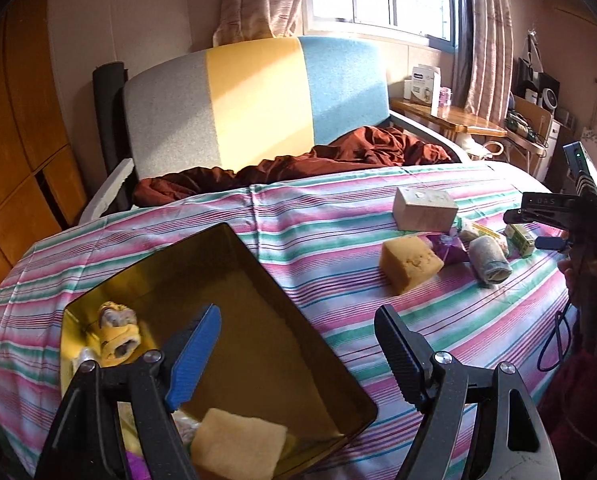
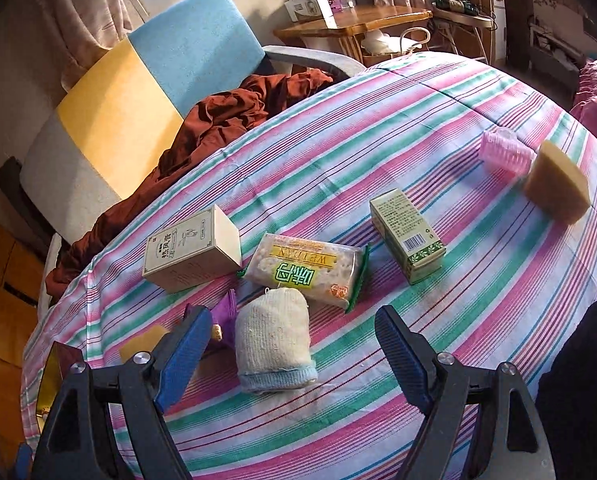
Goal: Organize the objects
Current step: 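Move the left tool to the table and grasp another yellow sponge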
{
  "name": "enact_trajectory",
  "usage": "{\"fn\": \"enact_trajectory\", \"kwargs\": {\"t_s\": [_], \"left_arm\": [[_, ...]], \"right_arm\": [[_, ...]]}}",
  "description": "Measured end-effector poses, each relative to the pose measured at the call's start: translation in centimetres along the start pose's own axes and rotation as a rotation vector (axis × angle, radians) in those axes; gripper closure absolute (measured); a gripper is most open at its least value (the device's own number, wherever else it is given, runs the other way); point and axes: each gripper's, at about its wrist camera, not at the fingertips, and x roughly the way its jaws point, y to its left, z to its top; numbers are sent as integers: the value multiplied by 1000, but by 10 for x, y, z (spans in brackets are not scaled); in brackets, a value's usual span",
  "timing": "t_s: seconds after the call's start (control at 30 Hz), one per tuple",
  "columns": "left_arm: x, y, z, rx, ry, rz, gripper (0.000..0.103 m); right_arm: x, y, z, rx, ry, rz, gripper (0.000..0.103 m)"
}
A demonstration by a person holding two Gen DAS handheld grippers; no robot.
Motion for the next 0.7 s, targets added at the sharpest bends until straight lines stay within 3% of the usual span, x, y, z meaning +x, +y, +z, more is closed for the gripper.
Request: {"fn": "enact_trajectory", "kwargs": {"t_s": [0.1,0.37,0.53,0.63,0.7], "left_arm": [[17,-18,13,-6,34,-50,23],[78,-65,40,5,143,-98,23],[127,-77,49,-79,252,-119,21],[150,-85,55,-115,294,-121,16],[163,-90,60,-137,313,-122,12]], "right_arm": [[-2,-10,1,54,-4,13,18],[1,-23,5,129,22,73,18],[3,-21,6,130,33,103,18],[-2,-34,9,190,7,130,18],[-14,-51,12,263,-56,158,18]]}}
